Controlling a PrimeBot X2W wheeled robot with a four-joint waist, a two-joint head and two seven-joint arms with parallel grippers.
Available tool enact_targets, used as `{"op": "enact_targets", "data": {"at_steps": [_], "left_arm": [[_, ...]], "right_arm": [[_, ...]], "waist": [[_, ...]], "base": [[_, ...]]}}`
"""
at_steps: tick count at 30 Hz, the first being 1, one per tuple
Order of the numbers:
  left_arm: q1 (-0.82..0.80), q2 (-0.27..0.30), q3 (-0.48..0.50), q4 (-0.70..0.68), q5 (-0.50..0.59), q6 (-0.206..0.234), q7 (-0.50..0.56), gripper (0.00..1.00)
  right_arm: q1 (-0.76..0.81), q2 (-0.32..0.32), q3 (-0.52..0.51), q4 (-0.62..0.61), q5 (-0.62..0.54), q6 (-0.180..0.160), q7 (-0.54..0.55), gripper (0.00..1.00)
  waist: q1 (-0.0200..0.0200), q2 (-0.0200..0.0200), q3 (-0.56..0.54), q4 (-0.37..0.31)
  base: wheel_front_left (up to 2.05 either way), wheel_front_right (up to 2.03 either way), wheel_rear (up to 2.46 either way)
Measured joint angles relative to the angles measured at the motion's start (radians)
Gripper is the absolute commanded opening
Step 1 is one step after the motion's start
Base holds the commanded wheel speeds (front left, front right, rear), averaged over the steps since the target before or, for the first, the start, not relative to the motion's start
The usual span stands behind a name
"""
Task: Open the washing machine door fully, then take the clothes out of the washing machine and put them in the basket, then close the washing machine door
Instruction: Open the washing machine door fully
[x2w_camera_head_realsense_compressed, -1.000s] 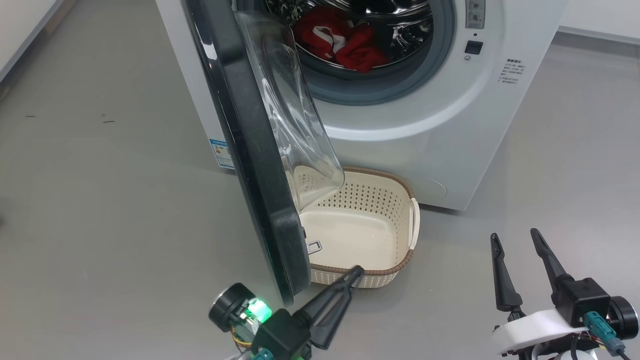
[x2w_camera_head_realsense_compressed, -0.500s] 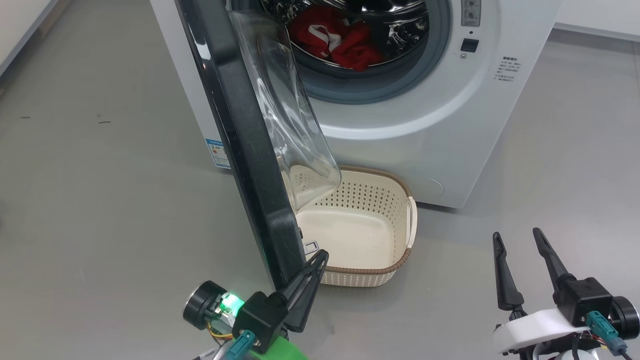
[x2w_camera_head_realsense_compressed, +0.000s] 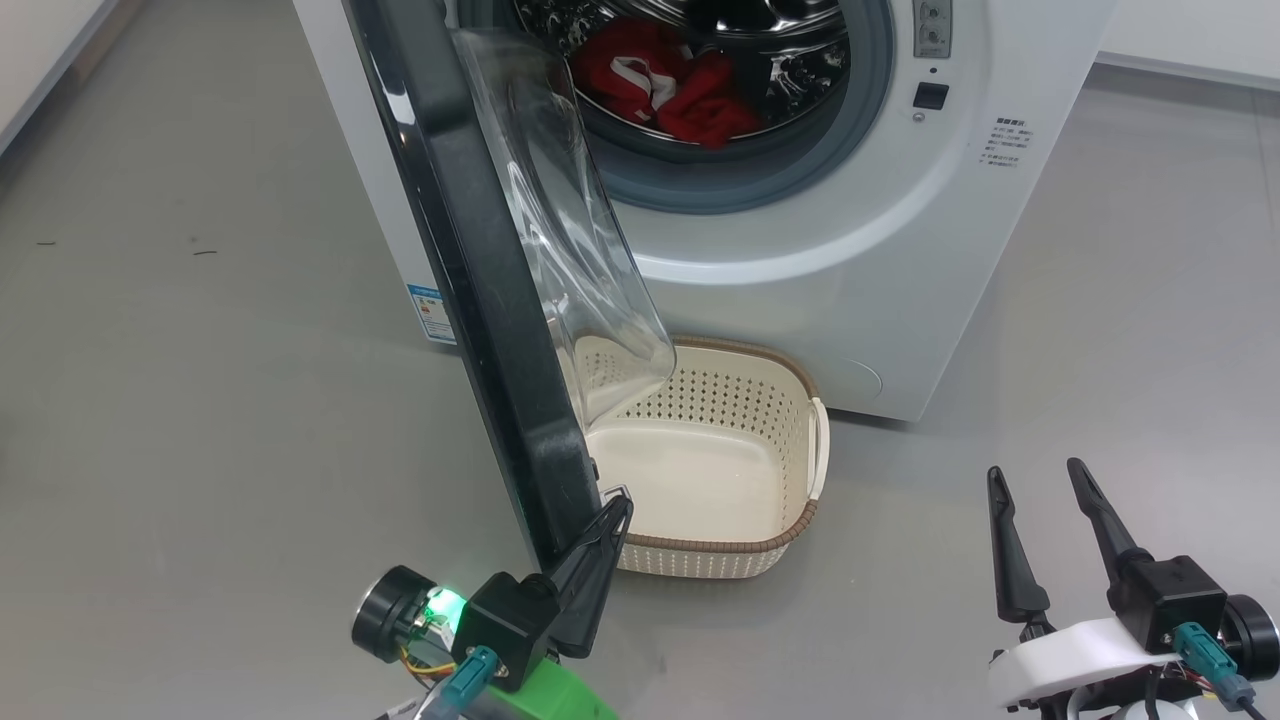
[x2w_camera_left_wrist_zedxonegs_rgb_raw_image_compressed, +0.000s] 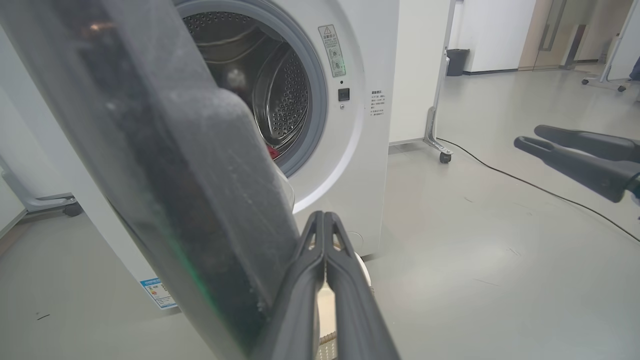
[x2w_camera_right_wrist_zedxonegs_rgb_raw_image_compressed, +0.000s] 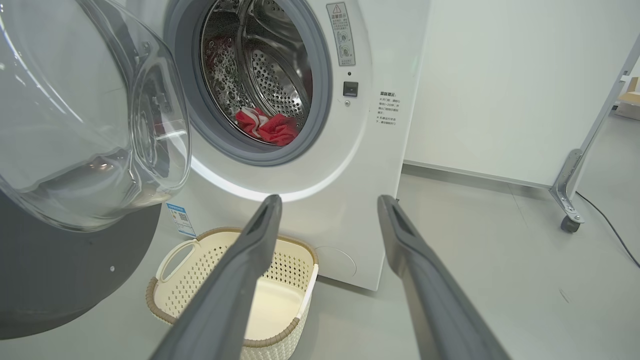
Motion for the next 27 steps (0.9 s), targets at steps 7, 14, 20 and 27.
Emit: {"op": "enact_targets", "data": {"at_steps": [7, 14, 20, 27], "left_arm": [[0.0, -0.004, -0.002, 0.007, 0.0, 0.006, 0.0, 0.0], [0.0, -0.005, -0.013, 0.011, 0.0, 0.009, 0.0, 0.0], [0.0, -0.009, -0.012, 0.012, 0.0, 0.009, 0.0, 0.0], [0.001, -0.012, -0.006, 0.013, 0.001, 0.018, -0.006, 0.0]], "right_arm": [[0.0, 0.004, -0.006, 0.0, 0.0, 0.005, 0.0, 1.0], [0.004, 0.004, -0.029, -0.001, 0.0, 0.006, 0.0, 1.0], [0.01, 0.004, -0.033, -0.002, -0.002, 0.007, 0.0, 1.0], [0.011, 0.006, -0.036, -0.002, -0.003, 0.007, 0.0, 1.0]], "waist": [[-0.0001, 0.0, -0.008, 0.005], [0.0, 0.0, -0.009, 0.032], [0.0, 0.0, -0.008, 0.061], [0.0, 0.0, -0.001, 0.086]], "base": [[0.0, 0.0, 0.0], [0.0, 0.0, 0.0], [0.0, 0.0, 0.0], [0.0, 0.0, 0.0]]}}
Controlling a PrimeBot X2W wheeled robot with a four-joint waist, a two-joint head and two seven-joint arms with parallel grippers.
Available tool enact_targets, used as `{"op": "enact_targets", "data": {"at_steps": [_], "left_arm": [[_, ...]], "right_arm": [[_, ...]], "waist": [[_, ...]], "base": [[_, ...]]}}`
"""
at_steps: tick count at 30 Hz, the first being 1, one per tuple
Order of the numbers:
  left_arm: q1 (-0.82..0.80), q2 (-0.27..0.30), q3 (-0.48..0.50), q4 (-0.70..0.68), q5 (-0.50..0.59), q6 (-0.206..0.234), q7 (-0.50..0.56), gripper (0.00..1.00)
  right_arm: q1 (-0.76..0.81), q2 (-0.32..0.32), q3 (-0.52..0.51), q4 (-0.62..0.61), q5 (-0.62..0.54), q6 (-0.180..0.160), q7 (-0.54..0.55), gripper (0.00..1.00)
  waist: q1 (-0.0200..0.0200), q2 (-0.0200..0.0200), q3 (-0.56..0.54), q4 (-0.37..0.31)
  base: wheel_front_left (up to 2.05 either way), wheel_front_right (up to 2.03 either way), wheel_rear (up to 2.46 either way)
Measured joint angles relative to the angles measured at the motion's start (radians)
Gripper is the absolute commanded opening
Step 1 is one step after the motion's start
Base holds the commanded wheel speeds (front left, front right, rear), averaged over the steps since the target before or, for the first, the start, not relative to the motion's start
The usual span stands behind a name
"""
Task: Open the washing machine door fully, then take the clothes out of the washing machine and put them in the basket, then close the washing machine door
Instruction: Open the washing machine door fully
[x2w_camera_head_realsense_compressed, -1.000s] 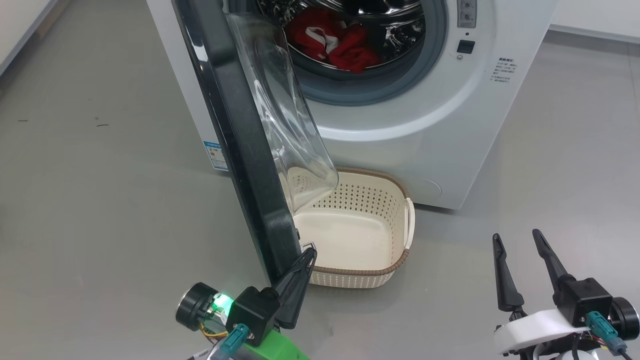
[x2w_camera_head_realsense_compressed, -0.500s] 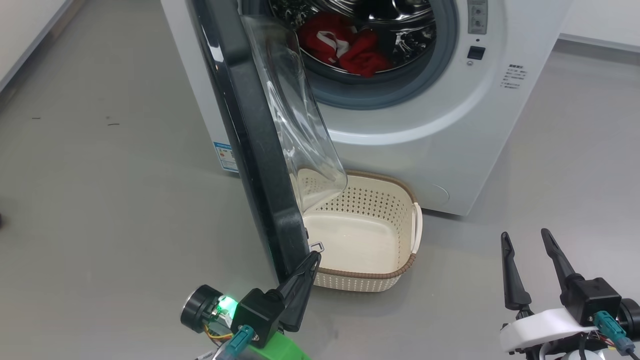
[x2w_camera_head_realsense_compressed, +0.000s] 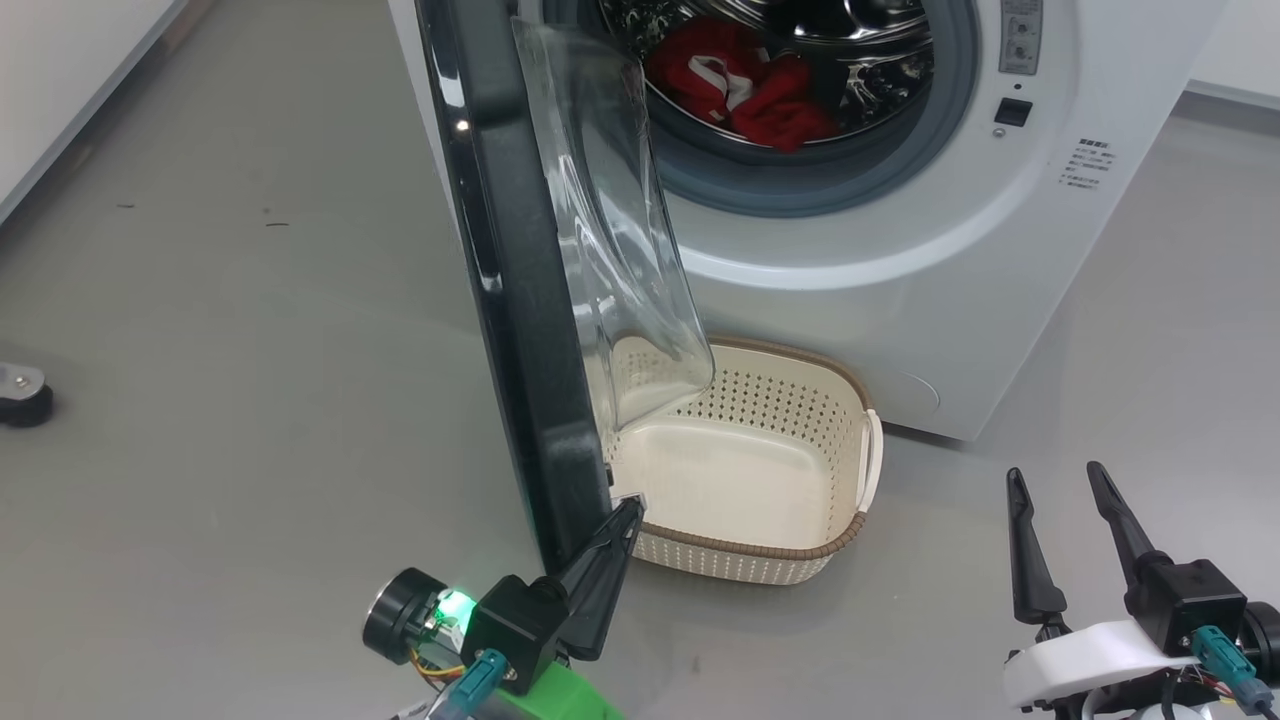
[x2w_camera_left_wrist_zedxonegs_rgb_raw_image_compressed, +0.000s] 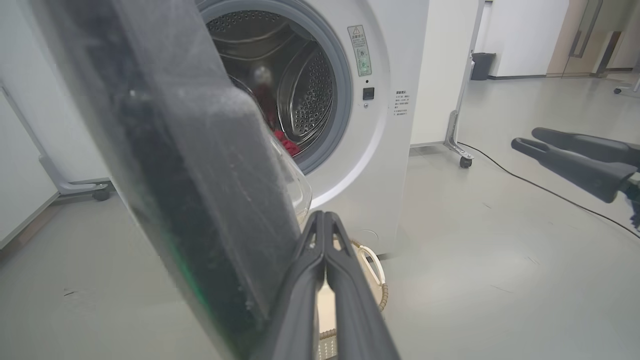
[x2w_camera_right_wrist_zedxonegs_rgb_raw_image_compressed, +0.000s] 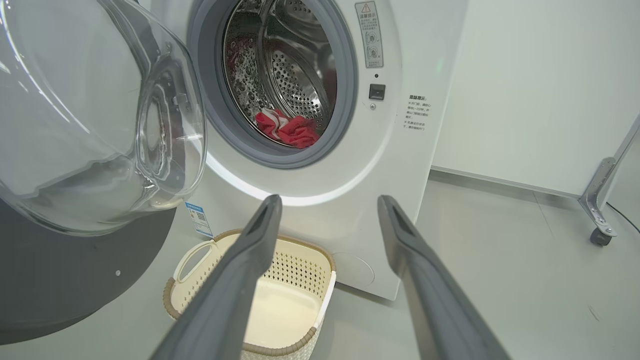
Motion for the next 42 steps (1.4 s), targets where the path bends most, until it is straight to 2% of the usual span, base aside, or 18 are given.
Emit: {"op": "enact_targets", "data": {"at_steps": [16, 25, 34, 42], "left_arm": [[0.004, 0.0, 0.021, 0.009, 0.005, 0.029, -0.016, 0.0], [0.01, 0.002, 0.081, 0.027, 0.012, 0.043, -0.018, 0.0], [0.031, 0.009, 0.175, 0.039, 0.014, 0.052, -0.033, 0.0], [0.041, 0.015, 0.262, 0.051, 0.014, 0.054, -0.047, 0.0]], "right_arm": [[0.009, 0.001, -0.027, -0.005, -0.012, 0.0, 0.0, 1.0], [0.009, -0.003, -0.016, -0.005, -0.044, 0.001, 0.0, 1.0], [0.009, 0.001, -0.008, -0.003, -0.045, 0.004, 0.0, 1.0], [0.003, 0.003, 0.004, 0.0, -0.062, 0.012, 0.0, 1.0]], "waist": [[0.0, 0.0, 0.005, 0.083], [0.0, 0.0, 0.01, 0.134], [0.0, 0.0, 0.013, 0.134], [0.0, 0.0, 0.022, 0.106]], "base": [[0.0, 0.0, 0.0], [0.0, 0.0, 0.0], [0.0, 0.0, 0.0], [0.0, 0.0, 0.0]]}}
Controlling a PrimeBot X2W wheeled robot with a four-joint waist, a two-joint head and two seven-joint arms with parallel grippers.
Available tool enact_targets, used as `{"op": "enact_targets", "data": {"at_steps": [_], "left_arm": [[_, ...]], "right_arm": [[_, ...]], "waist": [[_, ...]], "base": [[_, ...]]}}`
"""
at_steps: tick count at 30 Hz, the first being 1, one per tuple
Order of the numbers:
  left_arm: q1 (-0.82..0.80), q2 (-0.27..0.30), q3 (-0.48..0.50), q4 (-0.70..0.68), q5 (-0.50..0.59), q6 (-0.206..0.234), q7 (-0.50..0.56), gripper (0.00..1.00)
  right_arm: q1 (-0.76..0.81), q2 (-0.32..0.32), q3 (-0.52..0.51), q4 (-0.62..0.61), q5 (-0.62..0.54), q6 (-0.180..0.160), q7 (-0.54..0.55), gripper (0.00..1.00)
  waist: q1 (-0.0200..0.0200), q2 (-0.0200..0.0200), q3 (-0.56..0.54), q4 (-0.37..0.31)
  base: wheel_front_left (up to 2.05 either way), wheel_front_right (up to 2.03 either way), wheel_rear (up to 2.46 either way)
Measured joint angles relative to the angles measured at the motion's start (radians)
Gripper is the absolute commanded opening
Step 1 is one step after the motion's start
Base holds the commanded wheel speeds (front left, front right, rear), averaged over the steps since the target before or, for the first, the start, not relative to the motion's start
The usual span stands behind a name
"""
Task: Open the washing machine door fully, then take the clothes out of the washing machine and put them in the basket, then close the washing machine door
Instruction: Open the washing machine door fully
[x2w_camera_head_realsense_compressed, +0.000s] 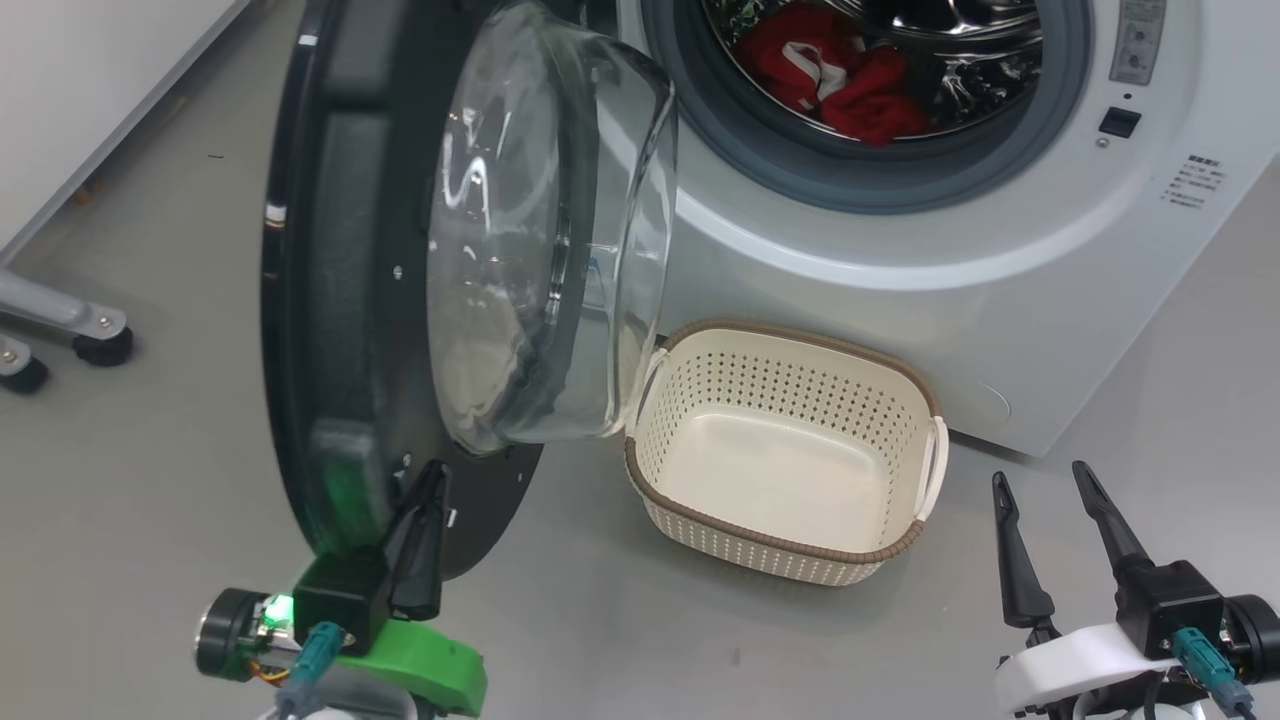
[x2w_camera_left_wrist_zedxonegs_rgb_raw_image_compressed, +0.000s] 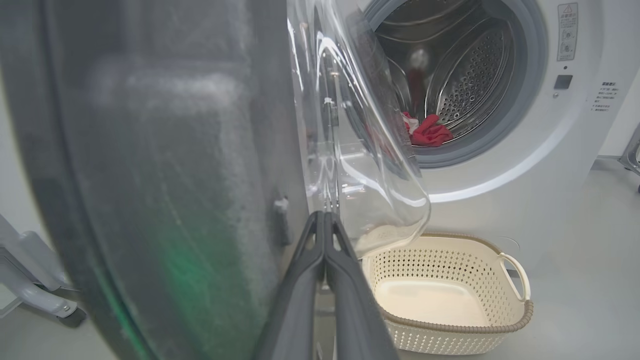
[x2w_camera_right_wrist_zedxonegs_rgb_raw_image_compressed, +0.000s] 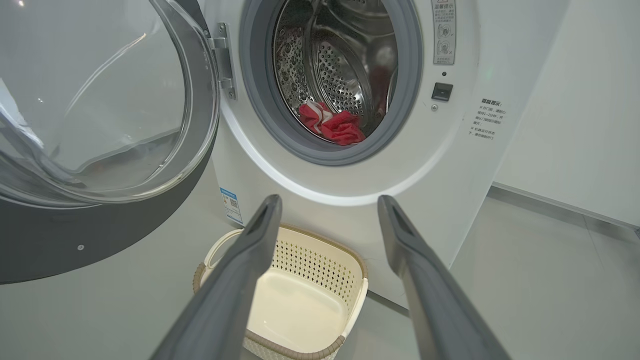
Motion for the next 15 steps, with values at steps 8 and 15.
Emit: {"op": "enact_targets", "data": {"at_steps": [8, 15], "left_arm": [[0.0, 0.003, 0.109, 0.023, -0.001, 0.0, -0.016, 0.0], [0.0, -0.003, 0.24, 0.053, -0.005, 0.0, -0.032, 0.0]], "right_arm": [[-0.016, 0.002, 0.001, -0.001, -0.001, 0.006, 0.0, 1.0], [-0.018, 0.002, -0.001, -0.001, -0.002, 0.006, 0.0, 1.0]], "waist": [[0.0, 0.0, 0.012, -0.039], [0.0, 0.0, 0.023, -0.074]], "base": [[0.0, 0.0, 0.0], [0.0, 0.0, 0.0]]}}
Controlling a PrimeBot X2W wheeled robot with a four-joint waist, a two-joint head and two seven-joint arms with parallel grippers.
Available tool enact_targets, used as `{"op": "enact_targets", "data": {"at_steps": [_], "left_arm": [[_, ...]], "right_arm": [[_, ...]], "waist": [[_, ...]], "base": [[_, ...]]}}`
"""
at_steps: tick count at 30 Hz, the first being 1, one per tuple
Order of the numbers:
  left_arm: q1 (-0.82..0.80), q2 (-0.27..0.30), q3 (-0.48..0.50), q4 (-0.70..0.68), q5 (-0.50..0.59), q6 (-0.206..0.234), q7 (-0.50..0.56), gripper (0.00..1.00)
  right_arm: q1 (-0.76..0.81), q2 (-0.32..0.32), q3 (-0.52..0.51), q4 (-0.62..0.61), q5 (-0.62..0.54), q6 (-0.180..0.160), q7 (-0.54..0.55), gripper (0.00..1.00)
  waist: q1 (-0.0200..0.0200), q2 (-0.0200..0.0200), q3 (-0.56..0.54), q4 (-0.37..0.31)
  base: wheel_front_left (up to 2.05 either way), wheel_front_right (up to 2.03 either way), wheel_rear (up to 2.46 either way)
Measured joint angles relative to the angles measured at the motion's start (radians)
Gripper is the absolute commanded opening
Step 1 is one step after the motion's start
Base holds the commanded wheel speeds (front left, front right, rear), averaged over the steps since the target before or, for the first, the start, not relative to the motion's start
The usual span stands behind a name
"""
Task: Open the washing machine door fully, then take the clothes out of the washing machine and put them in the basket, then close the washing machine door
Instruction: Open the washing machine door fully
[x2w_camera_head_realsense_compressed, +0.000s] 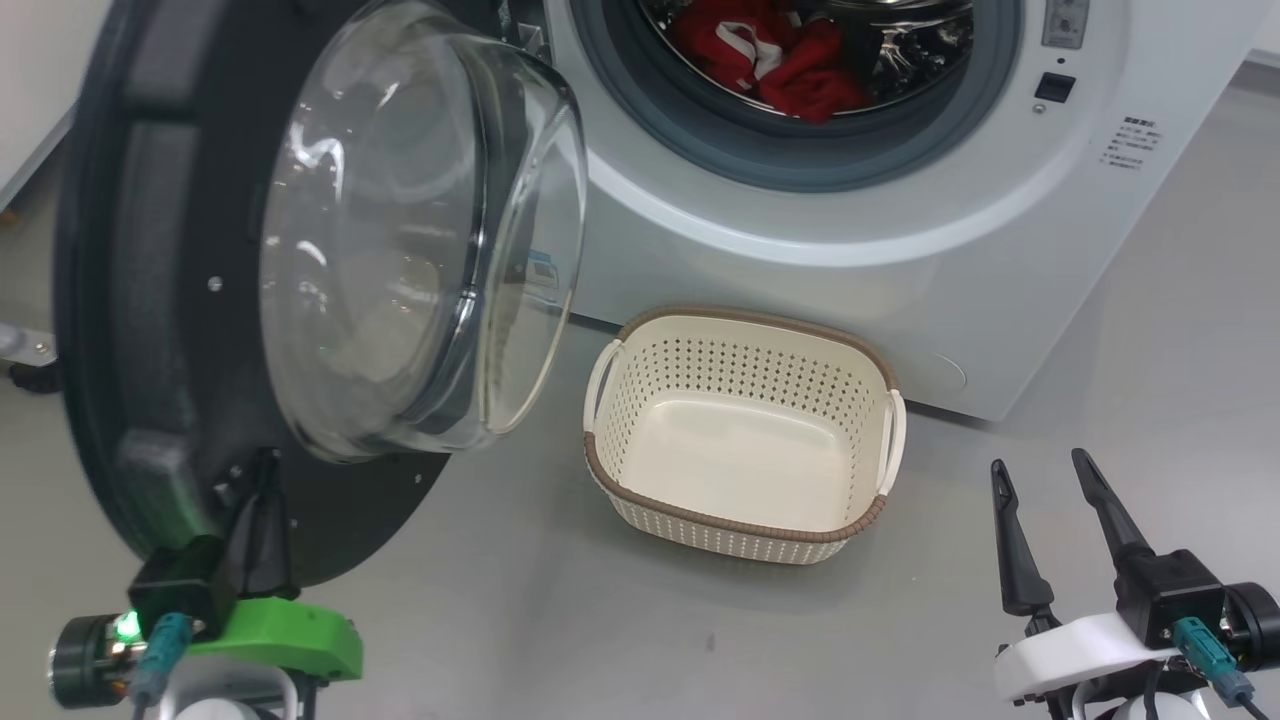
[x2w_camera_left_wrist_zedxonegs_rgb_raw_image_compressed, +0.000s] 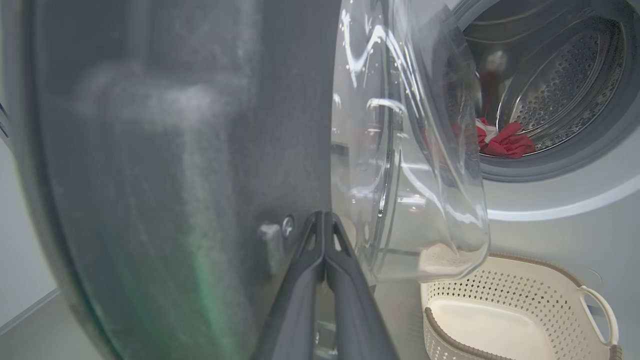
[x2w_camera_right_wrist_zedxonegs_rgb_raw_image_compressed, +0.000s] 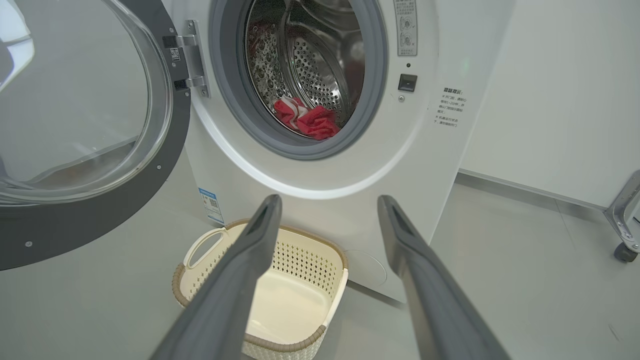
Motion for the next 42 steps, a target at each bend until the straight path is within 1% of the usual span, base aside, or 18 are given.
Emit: {"op": "enact_targets", "data": {"at_steps": [3, 10, 13, 16, 23, 27, 32, 39, 42], "left_arm": [[-0.003, -0.004, 0.048, 0.014, 0.0, 0.0, -0.009, 0.0], [-0.036, -0.009, 0.1, 0.035, 0.0, 0.0, -0.012, 0.0], [-0.058, -0.008, 0.14, 0.053, 0.0, 0.0, -0.017, 0.0], [-0.081, 0.0, 0.181, 0.072, 0.0, 0.0, -0.018, 0.0], [-0.126, 0.016, 0.24, 0.121, -0.002, 0.0, -0.021, 0.0], [-0.156, 0.032, 0.299, 0.174, -0.017, 0.0, -0.021, 0.0], [-0.178, 0.047, 0.317, 0.214, -0.019, 0.0, -0.027, 0.0], [-0.195, 0.046, 0.317, 0.237, -0.019, 0.007, -0.043, 0.0], [-0.195, 0.04, 0.314, 0.238, -0.019, 0.008, -0.047, 0.0]], "right_arm": [[-0.009, 0.0, -0.002, -0.001, -0.005, 0.001, 0.0, 1.0], [-0.017, -0.001, -0.017, -0.009, -0.006, 0.001, 0.0, 1.0], [-0.02, -0.001, -0.018, -0.009, -0.006, 0.002, 0.0, 1.0], [-0.026, -0.001, -0.02, -0.009, -0.006, 0.007, 0.0, 1.0], [-0.04, -0.006, -0.027, -0.01, -0.006, 0.008, 0.0, 1.0], [-0.041, -0.007, -0.034, -0.01, -0.007, 0.009, 0.0, 1.0], [-0.045, -0.008, -0.038, -0.01, -0.007, 0.009, 0.0, 1.0], [-0.057, -0.008, -0.039, -0.01, -0.007, 0.009, 0.0, 1.0], [-0.058, -0.008, -0.04, -0.01, -0.007, 0.016, 0.0, 1.0]], "waist": [[0.0, 0.0, 0.006, -0.014], [0.0, 0.0, 0.027, -0.034], [0.0, 0.0, 0.036, -0.04], [0.0, 0.0, 0.043, -0.046], [0.0, 0.0, 0.055, -0.056], [0.0, 0.0, 0.061, -0.062], [0.0, 0.0, 0.064, -0.066], [0.0, 0.0, 0.069, -0.07], [0.0001, 0.0, 0.069, -0.07]], "base": [[0.0, 0.0, 0.0], [0.0, 0.0, 0.0], [0.0, 0.0, 0.0], [0.0, 0.0, 0.0], [0.0, 0.0, 0.0], [0.0, 0.0, 0.0], [0.0, 0.0, 0.0], [0.0, 0.0, 0.0], [0.0, 0.0, 0.0]]}}
